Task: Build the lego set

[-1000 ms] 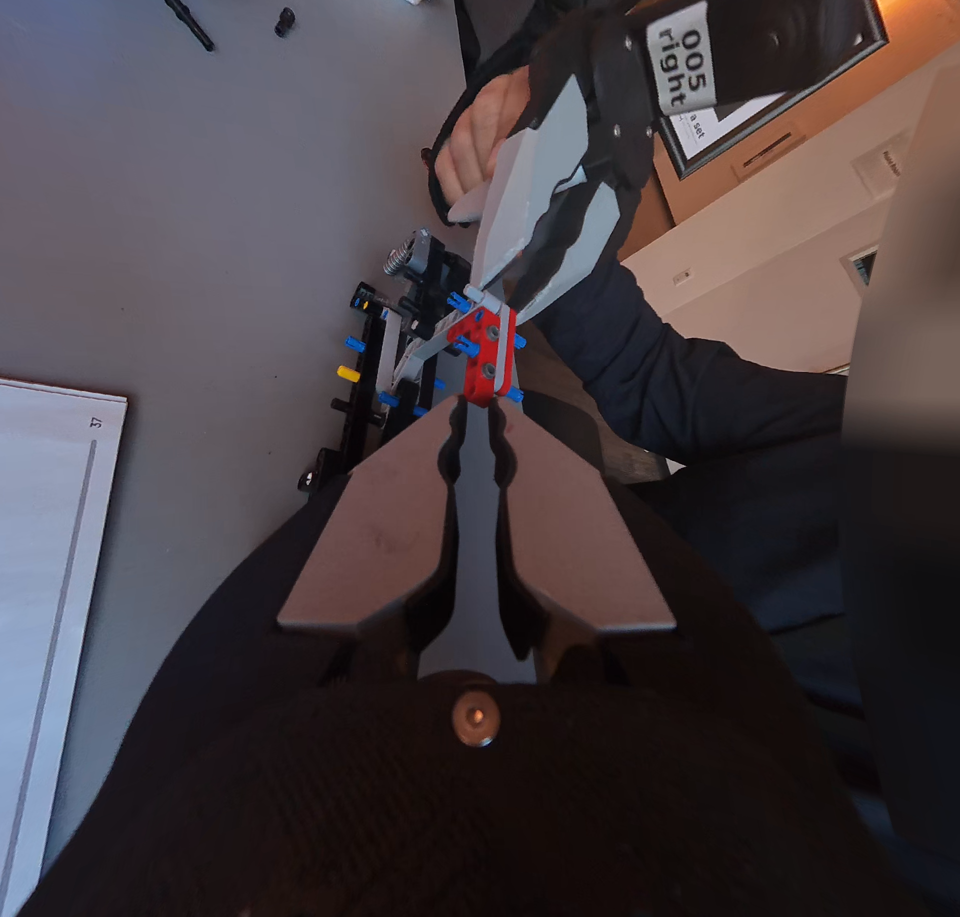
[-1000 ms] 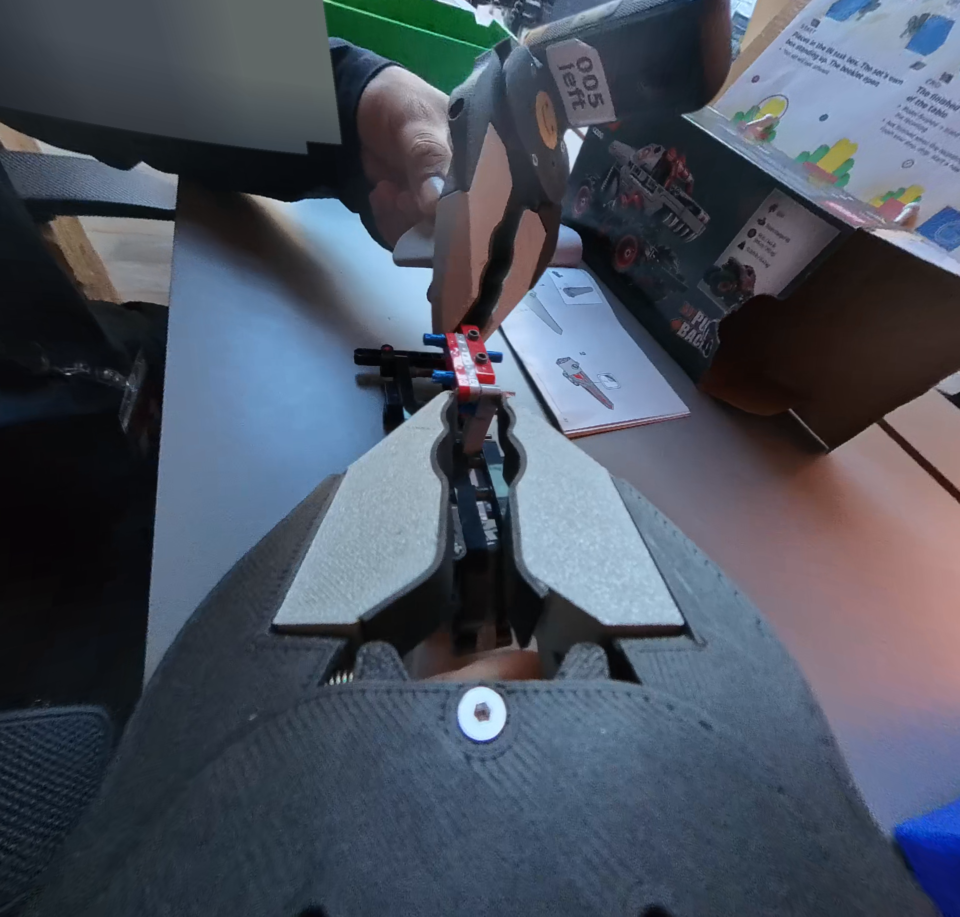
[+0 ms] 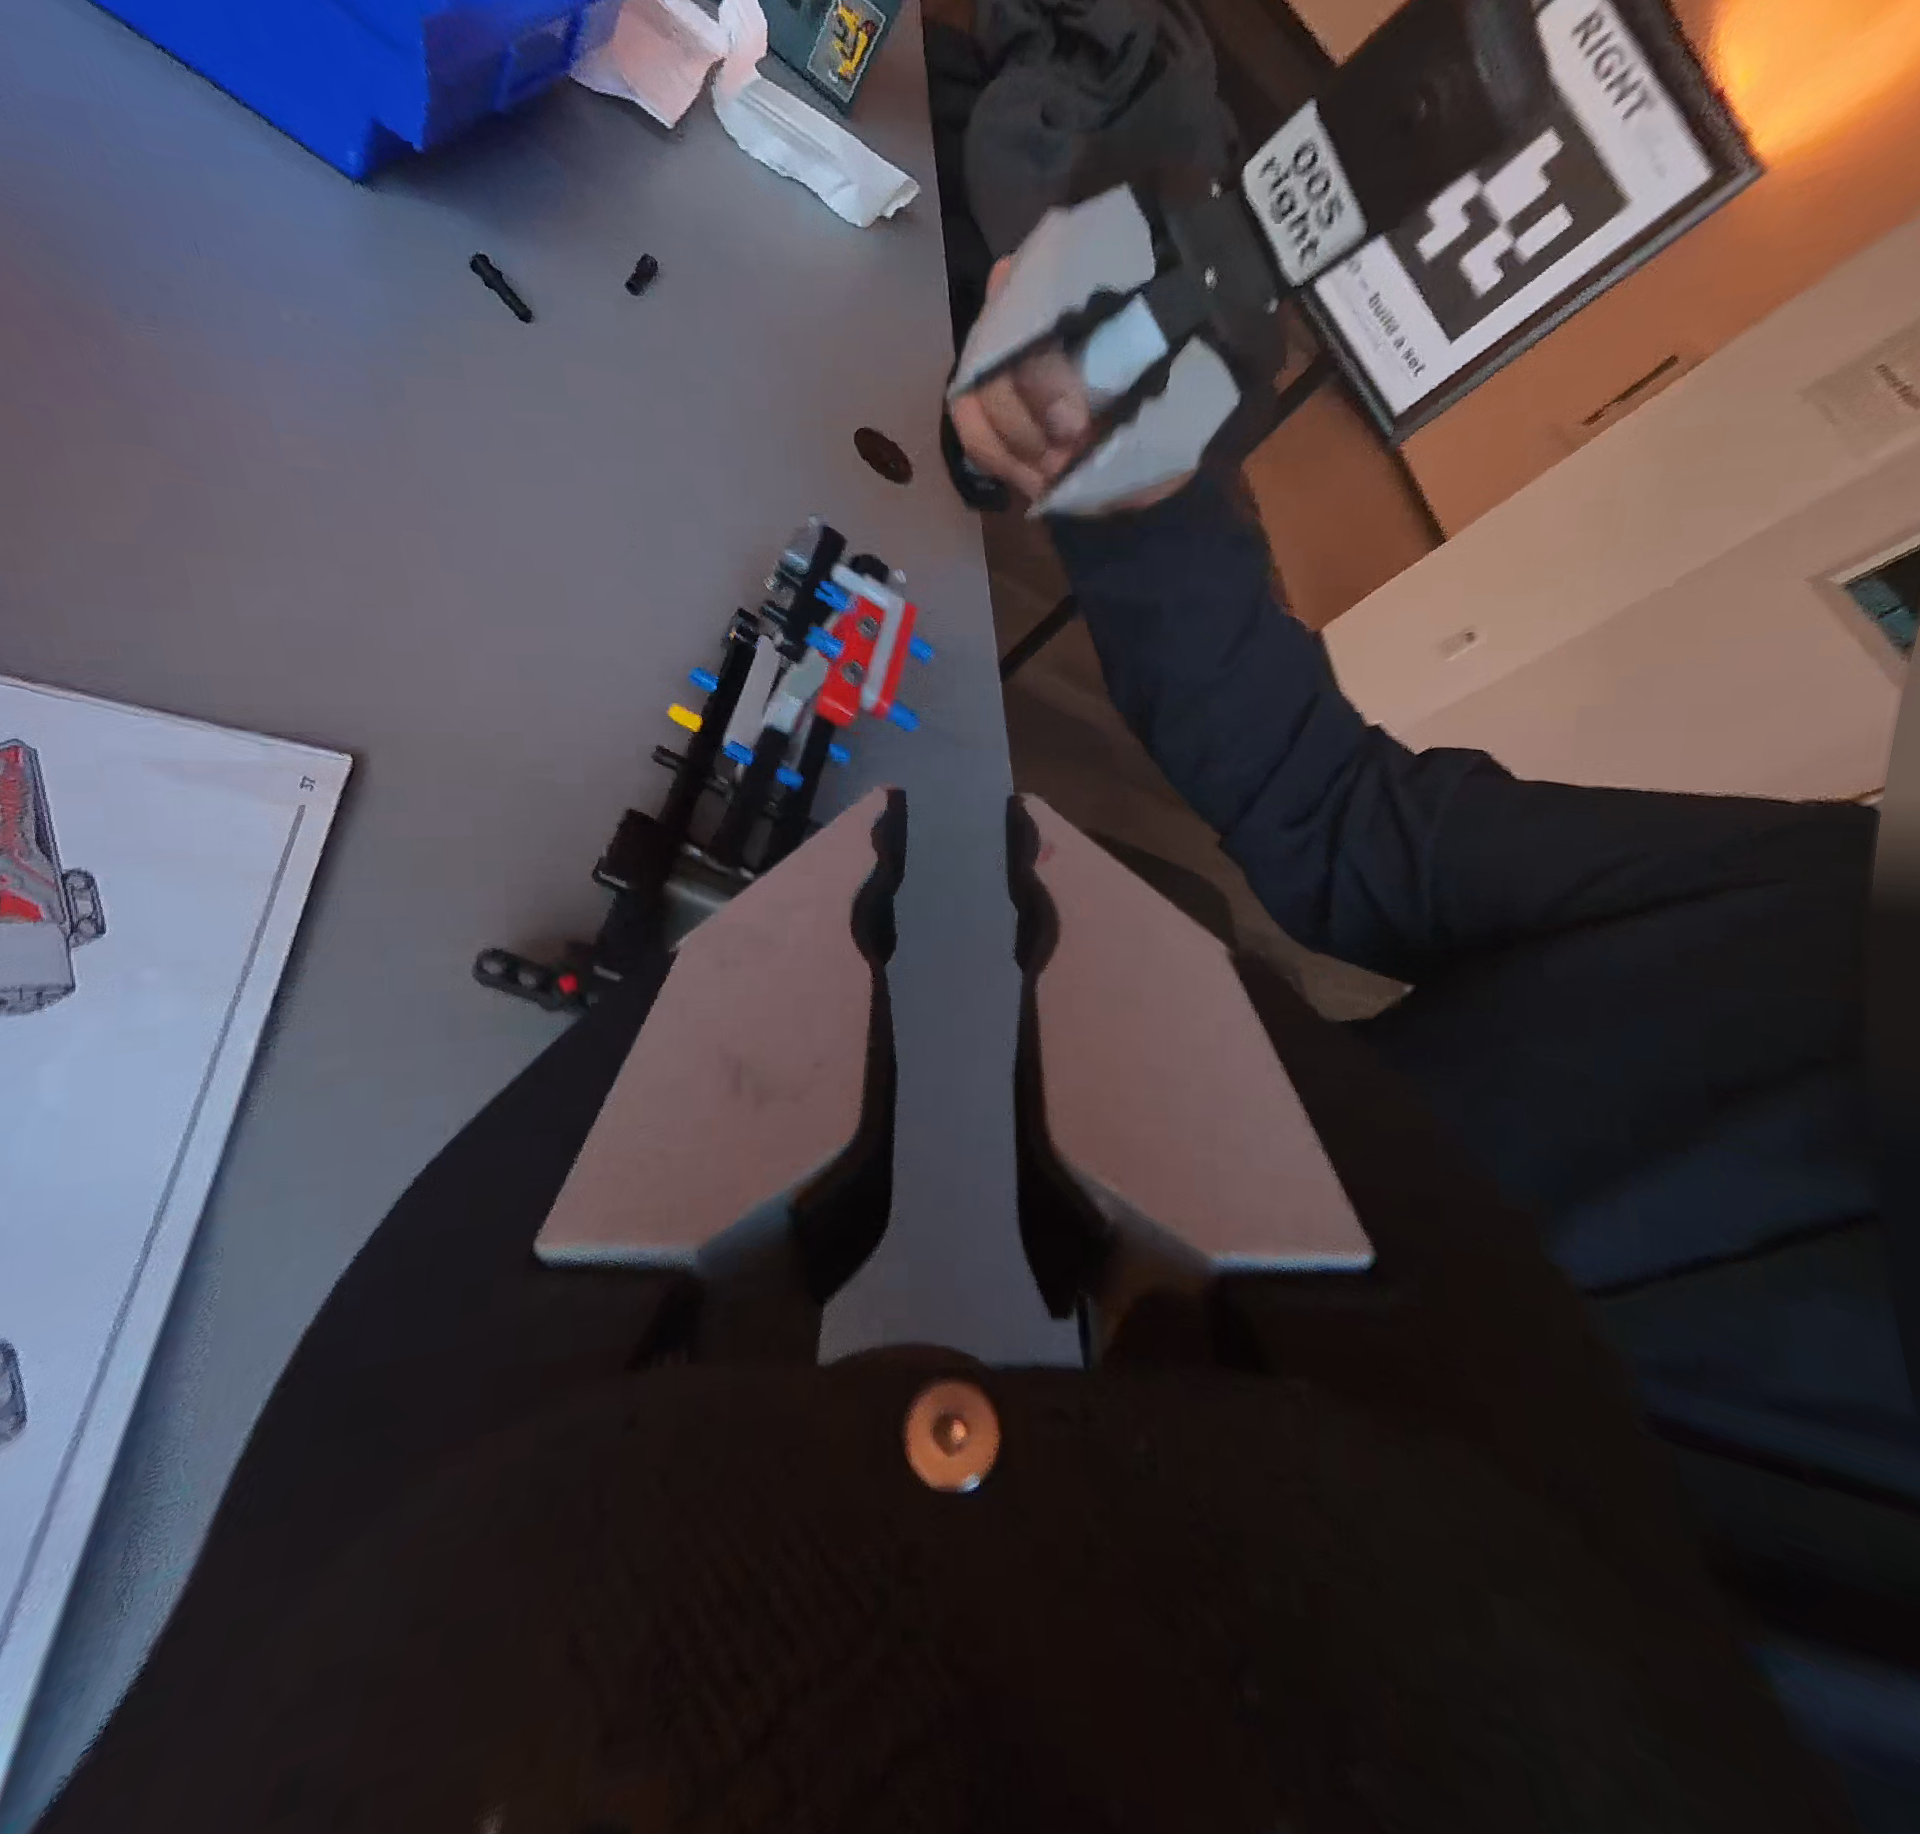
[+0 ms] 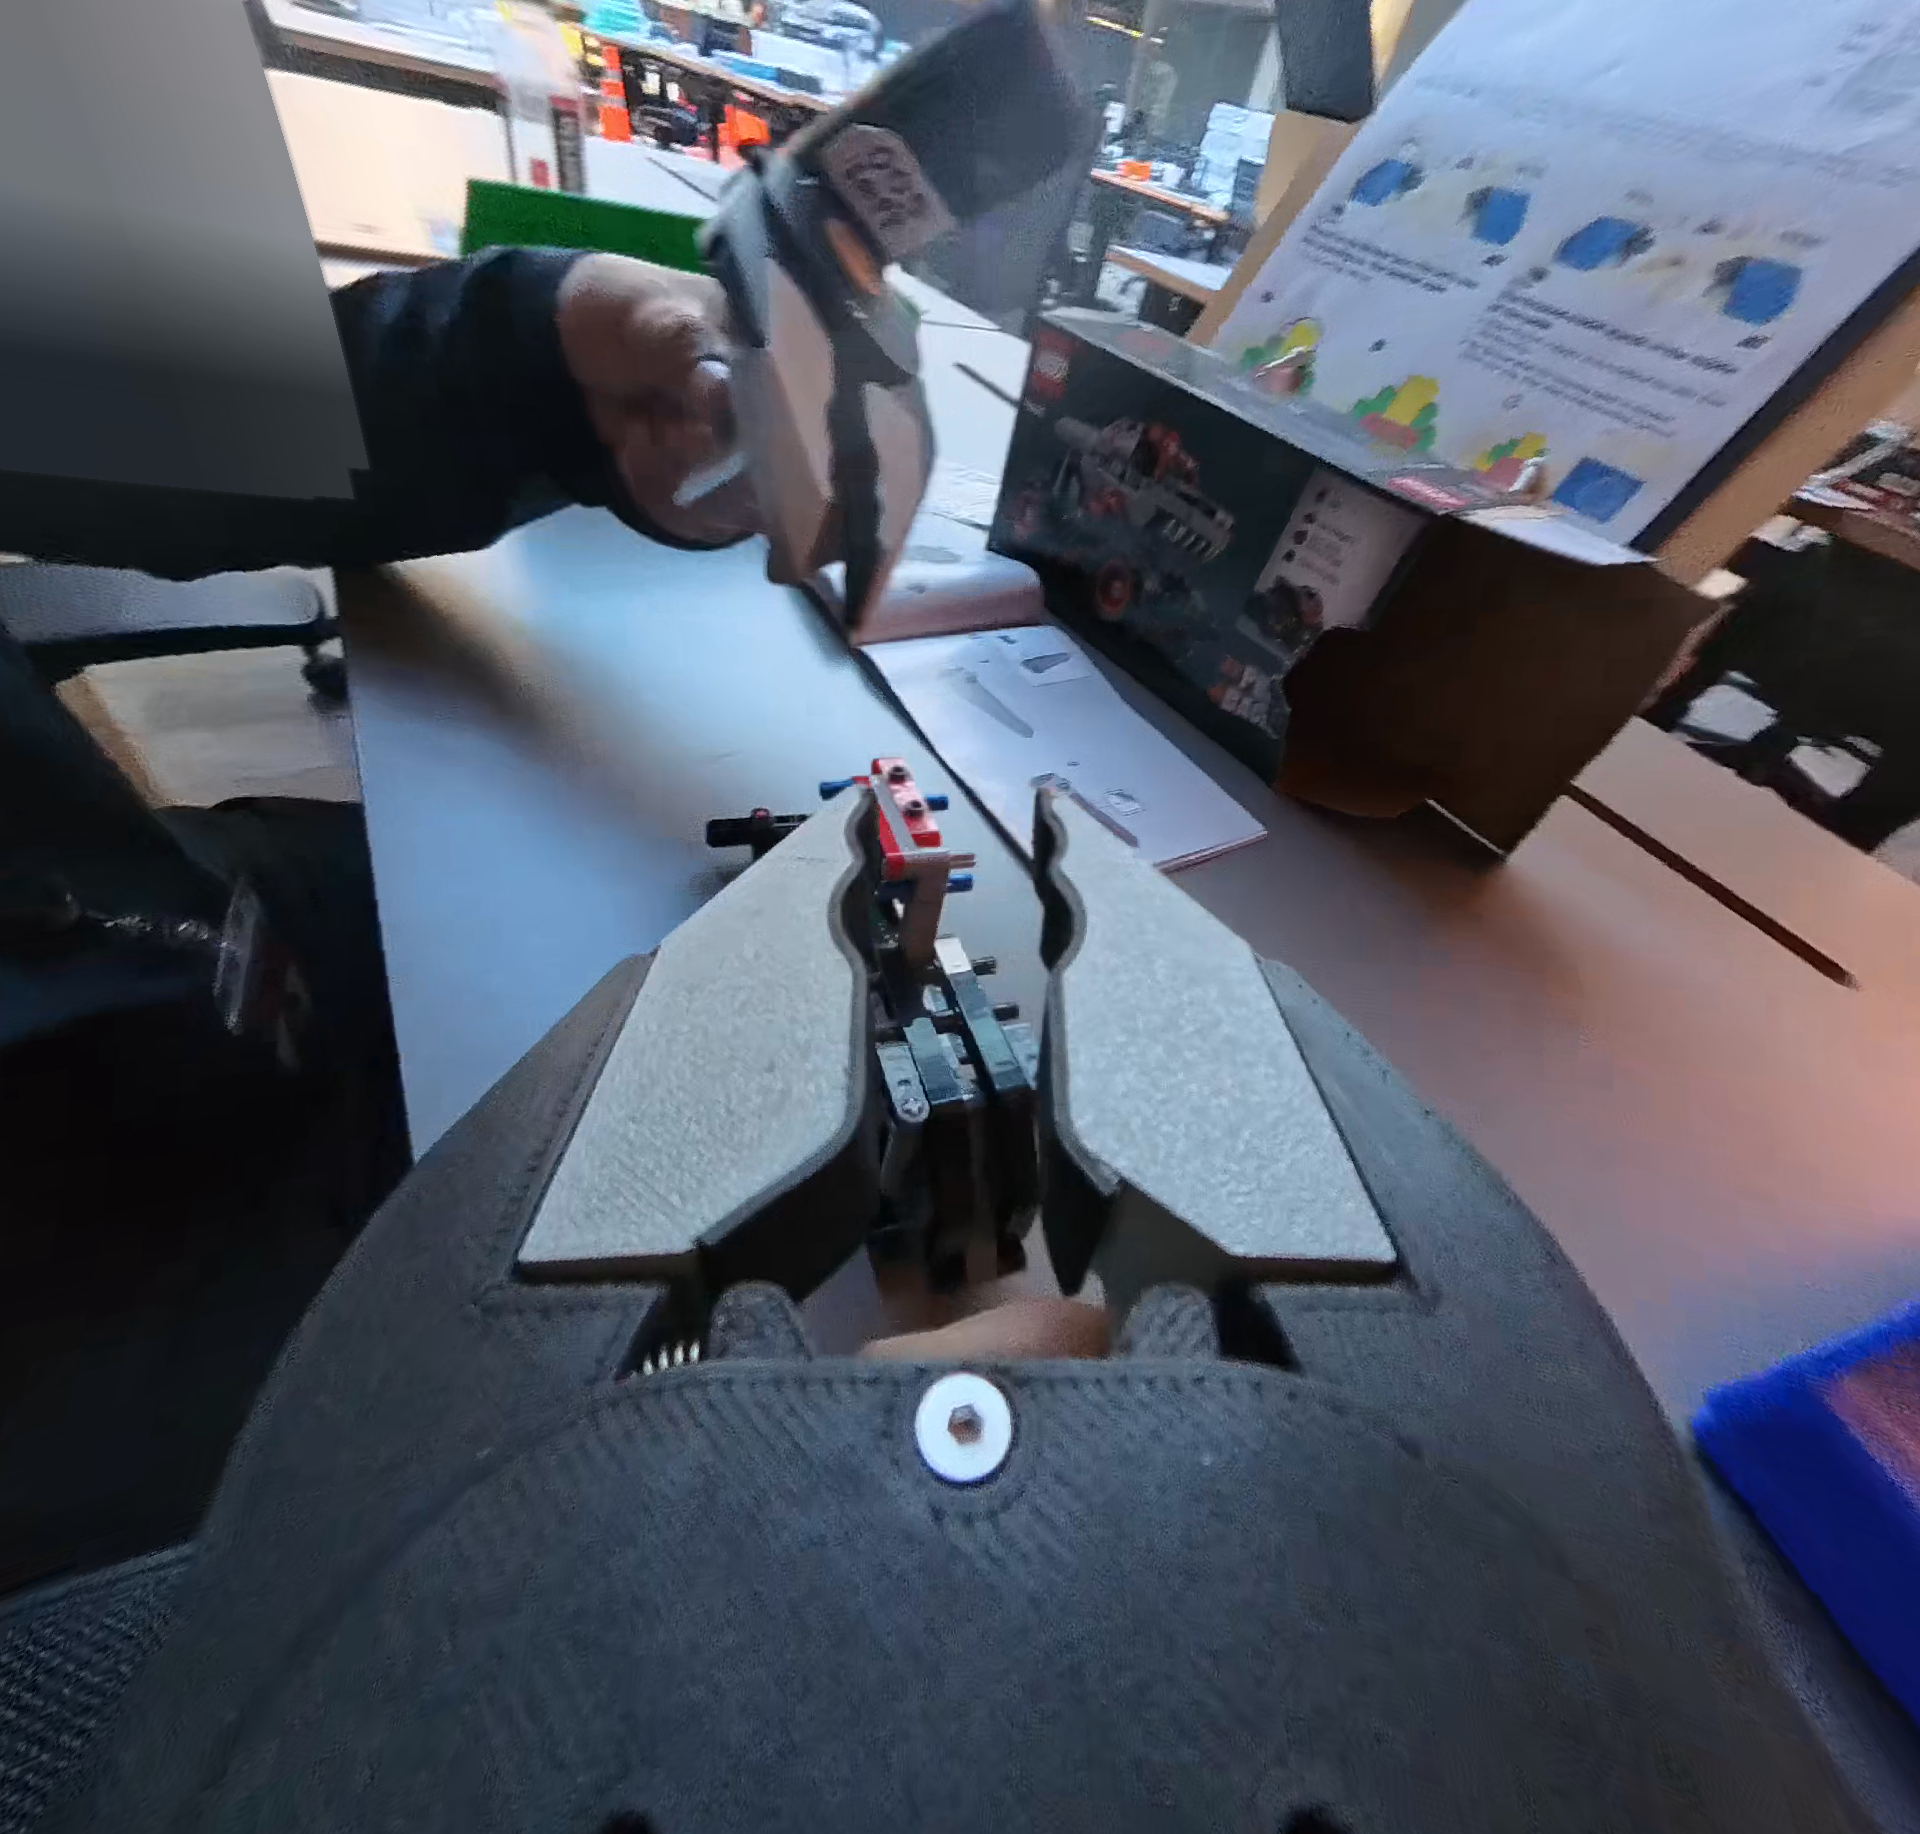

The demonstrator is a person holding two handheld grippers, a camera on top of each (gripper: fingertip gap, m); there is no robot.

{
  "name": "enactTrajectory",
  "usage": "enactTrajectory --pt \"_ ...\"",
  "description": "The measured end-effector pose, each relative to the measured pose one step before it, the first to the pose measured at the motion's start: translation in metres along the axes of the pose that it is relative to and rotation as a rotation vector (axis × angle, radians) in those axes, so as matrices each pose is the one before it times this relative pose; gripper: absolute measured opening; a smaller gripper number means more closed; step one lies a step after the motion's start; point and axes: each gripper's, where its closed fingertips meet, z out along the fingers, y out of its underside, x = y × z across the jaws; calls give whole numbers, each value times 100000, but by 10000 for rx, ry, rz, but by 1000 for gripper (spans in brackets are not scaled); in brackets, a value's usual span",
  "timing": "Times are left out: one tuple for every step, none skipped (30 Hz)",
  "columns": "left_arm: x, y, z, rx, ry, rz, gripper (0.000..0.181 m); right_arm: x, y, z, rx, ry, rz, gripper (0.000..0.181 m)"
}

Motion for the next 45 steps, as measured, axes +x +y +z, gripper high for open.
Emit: enactTrajectory --pt "548 559 -496 -148 -235 211 18 202 -378 -535 -44 328 18 26" --pt "476 626 -644 -122 -334 257 20 209 -261 -571 -102 400 3 26" --pt "455 674 -829 -84 -380 272 22 123 -84 -577 -155 430 -32 26" --pt "478 762 -982 -79 -379 252 23 -110 86 -541 -186 367 -49 26" --pt "446 912 -1111 -96 -395 202 26 -432 221 -463 -183 240 -38 26" --pt "417 1029 -1199 -94 -403 175 29 -720 448 -316 -235 110 -15 26" --pt "321 1164 -1257 -70 -421 150 31 -773 843 -162 -421 83 -4 25" --pt "226 1280 -1272 -48 -419 74 31 -600 1171 -30 -570 188 -45 25" --pt "263 1477 -1191 -60 -317 -11 31 -620 1111 46 -478 160 -115 27" --pt "429 1636 -994 -87 -130 -57 31 -961 773 92 -238 -69 -115 29" --pt "475 1544 -702 -42 -44 -109 30 -1100 491 120 -83 -207 -48 29" --pt "147 1262 -454 80 -207 -222 30 -930 309 171 -32 -155 5 29" --pt "-102 1012 -299 171 -337 -235 30 -785 168 272 10 -110 6 30" --pt "-42 859 -281 242 -286 -144 30 -707 107 386 15 -109 -25 30" --pt "30 764 -351 283 -229 -116 29 -494 90 482 -25 -18 -64 30" --pt "-164 706 -616 258 -304 -145 29 -169 68 542 -35 148 -84 30" --pt "-575 501 -993 323 -495 -173 29 -4 21 529 -28 206 -68 30" --pt "-792 297 -1361 366 -525 -197 29 78 -90 439 15 226 -39 30" --pt "-844 154 -1554 335 -430 -287 28 325 -232 311 118 318 2 30" --pt "-798 61 -1583 286 -334 -355 26 477 -347 186 198 335 41 30" --pt "-656 176 -1434 138 -278 -226 26 428 -466 62 285 239 82 29" --pt "-710 427 -1227 -71 -390 -19 27 413 -519 -35 316 178 106 29" --pt "-943 616 -1044 -197 -608 95 29 506 -545 -149 341 202 116 29" --pt "-1036 664 -832 -213 -685 156 27 567 -715 -265 463 202 183 28" --pt "-763 827 -575 -289 -491 228 26 446 -816 -304 548 83 296 28" --pt "-297 933 -274 -338 -154 255 24 345 -742 -316 513 -3 349 28" --pt "-18 823 10 -256 52 259 23 529 -584 -334 434 116 293 29" --pt "-268 564 170 -87 -103 137 21 807 -405 -376 365 300 193 29" --pt "-469 257 317 44 -216 -109 20 1010 -196 -410 253 409 144 29" --pt "-20 9 439 125 56 -195 21 1116 14 -412 126 426 140 29" --pt "464 -459 518 358 315 -168 22 1200 175 -432 12 410 135 29" --pt "655 -939 596 584 390 -143 23 1332 195 -470 -29 448 116 30" --pt "582 -977 699 529 317 -30 24 1519 30 -516 27 524 113 30" --pt "150 -883 774 437 45 77 24 1636 -96 -517 63 559 176 29" --pt "-106 -646 769 312 -96 114 25 1512 -147 -507 50 449 264 30" --pt "-173 -34 709 -27 -108 81 25 1078 -175 -520 51 183 290 32" --pt "-242 388 541 -261 -88 42 26 697 -169 -580 74 20 239 34" --pt "-244 416 380 -220 -50 32 27 658 -72 -635 83 82 126 33" --pt "-228 303 230 -105 -20 34 27 827 102 -619 60 237 12 33" --pt "-227 102 124 17 -22 23 27 901 395 -537 -88 268 -41 33" --pt "-250 -102 107 124 -52 -21 26 904 753 -344 -322 228 -14 32" --pt "-182 -235 129 183 -20 -74 26 837 864 -176 -424 192 55 33" --pt "19 -352 174 227 96 -113 26 601 633 -87 -291 108 103 35" --pt "200 -452 223 294 175 -112 26 224 219 -62 -56 -16 137 37" --pt "278 -488 247 311 182 -93 25 -169 -135 -43 141 -132 146 37"
